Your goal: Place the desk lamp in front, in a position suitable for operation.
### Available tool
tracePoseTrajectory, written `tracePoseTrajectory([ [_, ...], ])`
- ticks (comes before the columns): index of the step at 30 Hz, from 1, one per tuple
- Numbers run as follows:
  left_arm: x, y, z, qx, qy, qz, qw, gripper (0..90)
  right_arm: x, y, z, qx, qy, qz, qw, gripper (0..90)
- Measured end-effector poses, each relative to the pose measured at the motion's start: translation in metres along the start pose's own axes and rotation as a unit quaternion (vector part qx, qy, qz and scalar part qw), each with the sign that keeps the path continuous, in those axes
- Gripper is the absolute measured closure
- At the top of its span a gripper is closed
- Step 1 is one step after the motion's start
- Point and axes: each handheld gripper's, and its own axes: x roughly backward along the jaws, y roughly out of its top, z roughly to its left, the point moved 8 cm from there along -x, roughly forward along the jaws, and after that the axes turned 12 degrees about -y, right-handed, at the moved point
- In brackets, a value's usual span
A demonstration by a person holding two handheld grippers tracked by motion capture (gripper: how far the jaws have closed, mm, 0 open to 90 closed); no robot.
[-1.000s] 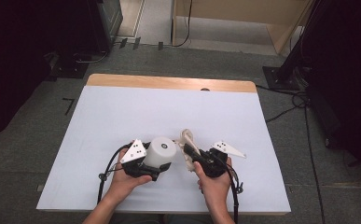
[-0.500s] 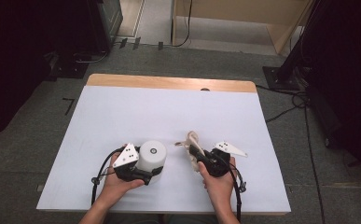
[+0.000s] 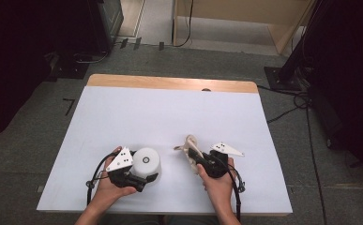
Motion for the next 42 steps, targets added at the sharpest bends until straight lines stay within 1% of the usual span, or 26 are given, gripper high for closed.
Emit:
tracePoseTrajectory([
  [1, 0.0, 0.0, 0.0, 0.0, 0.0, 0.0, 1.0, 5.5, 0.0, 0.0, 0.0, 0.002, -0.001, 0.001, 1.0, 81.8],
  [4, 0.005, 0.0, 0.001, 0.005, -0.009, 0.001, 0.9999, 5.4, 0.0, -0.001, 0.0, 0.003, -0.001, 0.002, 1.0, 81.8],
  [6, 0.008, 0.001, 0.002, 0.011, -0.011, -0.004, 0.9999, 5.5, 0.0, -0.001, 0.0, 0.005, -0.002, 0.002, 1.0, 81.8],
  [8, 0.011, 0.001, 0.002, 0.01, -0.019, -0.008, 0.9997, 5.5, 0.0, -0.001, -0.001, 0.006, -0.002, 0.003, 1.0, 81.8],
  [9, 0.012, 0.001, 0.002, 0.005, -0.021, -0.007, 0.9997, 5.5, 0.0, -0.002, -0.001, 0.007, -0.001, 0.003, 1.0, 81.8],
  [11, 0.013, 0.001, 0.001, 0.003, -0.019, -0.006, 0.9998, 5.5, -0.001, -0.002, -0.001, 0.007, 0.0, 0.004, 1.0, 81.8],
  [16, 0.016, 0.004, 0.002, 0.005, -0.012, -0.012, 0.9998, 5.4, -0.002, -0.004, 0.0, 0.008, -0.001, 0.009, 0.9999, 81.8],
  [17, 0.016, 0.004, 0.002, 0.005, -0.012, -0.012, 0.9998, 4.7, -0.002, -0.004, 0.0, 0.008, -0.001, 0.009, 0.9999, 81.8],
  [18, 0.018, 0.006, 0.002, 0.003, -0.008, -0.013, 0.9999, 0.3, -0.003, -0.005, 0.0, 0.007, -0.001, 0.01, 0.9999, 81.8],
  [19, 0.019, 0.007, 0.001, -0.001, -0.012, -0.017, 0.9998, 0.0, -0.003, -0.005, 0.0, 0.008, -0.001, 0.01, 0.9999, 81.7],
  [20, 0.019, 0.007, 0.001, -0.001, -0.012, -0.017, 0.9998, 0.0, -0.003, -0.006, 0.0, 0.011, -0.001, 0.009, 0.9999, 81.7],
  [21, 0.022, 0.01, 0.0, -0.002, -0.021, -0.027, 0.9994, 0.0, -0.004, -0.006, 0.0, 0.009, -0.001, 0.01, 0.9999, 81.7],
  [22, 0.022, 0.01, 0.0, -0.002, -0.021, -0.027, 0.9994, 0.0, -0.004, -0.007, 0.0, 0.008, -0.001, 0.013, 0.9999, 81.7],
  [23, 0.025, 0.011, 0.0, 0.002, -0.028, -0.033, 0.9991, 0.0, -0.004, -0.008, 0.0, 0.01, -0.002, 0.014, 0.9998, 81.7],
  [25, 0.027, 0.011, -0.001, 0.001, -0.037, -0.036, 0.9987, 0.0, -0.005, -0.008, 0.0, 0.01, -0.001, 0.013, 0.9999, 81.7],
  [26, 0.027, 0.011, -0.001, -0.001, -0.04, -0.033, 0.9986, 0.0, -0.005, -0.008, 0.001, 0.009, -0.001, 0.014, 0.9999, 81.7],
  [29, 0.028, 0.01, -0.002, -0.001, -0.034, -0.027, 0.999, 0.0, -0.005, -0.008, 0.001, 0.011, -0.001, 0.014, 0.9998, 81.7],
  [31, 0.029, 0.012, -0.002, 0.005, -0.018, -0.02, 0.9996, 0.0, -0.005, -0.008, 0.0, 0.012, -0.002, 0.013, 0.9998, 81.6],
  [33, 0.028, 0.014, -0.002, 0.003, 0.001, -0.007, 1.0, 0.5, -0.005, -0.008, 0.0, 0.013, -0.004, 0.014, 0.9998, 81.7],
  [34, 0.027, 0.015, -0.003, 0.0, 0.006, -0.003, 1.0, 1.7, -0.005, -0.009, 0.0, 0.012, -0.005, 0.015, 0.9998, 81.6],
  [35, 0.027, 0.015, -0.003, 0.0, 0.006, -0.003, 1.0, 3.9, -0.005, -0.009, 0.0, 0.013, -0.005, 0.015, 0.9998, 81.6],
  [36, 0.024, 0.013, -0.004, -0.01, 0.017, 0.012, 0.9997, 5.0, -0.006, -0.009, 0.0, 0.016, -0.004, 0.014, 0.9998, 81.6],
  [41, 0.024, 0.012, -0.006, -0.018, 0.02, 0.017, 0.9995, 8.2, -0.005, -0.009, 0.001, 0.02, -0.004, 0.014, 0.9997, 81.6],
  [42, 0.025, 0.013, -0.006, -0.029, 0.026, 0.023, 0.999, 8.6, -0.005, -0.009, 0.0, 0.019, -0.004, 0.013, 0.9997, 81.6],
])
